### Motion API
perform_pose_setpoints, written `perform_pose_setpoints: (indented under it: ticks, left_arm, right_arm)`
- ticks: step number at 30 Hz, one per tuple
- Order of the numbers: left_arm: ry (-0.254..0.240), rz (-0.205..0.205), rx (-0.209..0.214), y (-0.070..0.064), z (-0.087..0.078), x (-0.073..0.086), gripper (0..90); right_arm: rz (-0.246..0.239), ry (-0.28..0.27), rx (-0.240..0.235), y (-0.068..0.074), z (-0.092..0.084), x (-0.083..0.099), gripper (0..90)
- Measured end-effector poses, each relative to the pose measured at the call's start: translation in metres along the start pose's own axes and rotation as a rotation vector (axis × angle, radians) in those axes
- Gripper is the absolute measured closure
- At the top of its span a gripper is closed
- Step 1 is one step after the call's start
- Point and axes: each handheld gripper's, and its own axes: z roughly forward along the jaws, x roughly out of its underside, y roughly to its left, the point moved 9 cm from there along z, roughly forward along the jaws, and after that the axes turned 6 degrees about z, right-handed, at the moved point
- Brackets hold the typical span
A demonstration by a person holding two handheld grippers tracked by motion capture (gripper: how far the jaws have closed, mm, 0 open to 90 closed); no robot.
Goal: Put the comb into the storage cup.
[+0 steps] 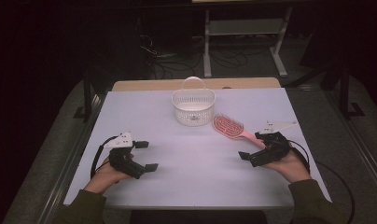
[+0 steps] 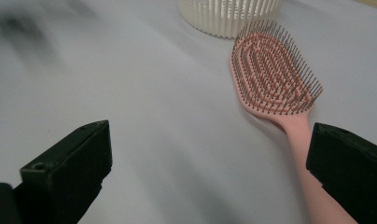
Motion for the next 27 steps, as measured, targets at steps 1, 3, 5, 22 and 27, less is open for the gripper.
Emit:
perform_pose_setpoints:
  ticks: [1, 3, 5, 22, 27]
  left_arm:
    - [0.001, 0.000, 0.001, 0.000, 0.000, 0.000, 0.0]
    - [0.001, 0.001, 0.002, 0.000, 0.000, 0.000, 0.0]
    - [0.001, 0.001, 0.002, 0.000, 0.000, 0.000, 0.0]
    - [0.002, -0.003, 0.005, -0.001, 0.001, 0.001, 0.0]
    - [0.001, -0.004, 0.005, -0.001, 0.001, 0.001, 0.0]
  right_arm:
    - [-0.001, 0.000, 0.001, -0.001, 0.000, 0.000, 0.0]
    - [0.000, 0.000, 0.003, -0.002, -0.001, -0.002, 0.0]
    - [0.002, -0.003, 0.004, -0.003, -0.001, -0.003, 0.0]
    - [-0.001, -0.020, 0.009, -0.011, -0.004, -0.016, 0.0]
    - [-0.002, -0.021, 0.010, -0.014, -0.005, -0.018, 0.0]
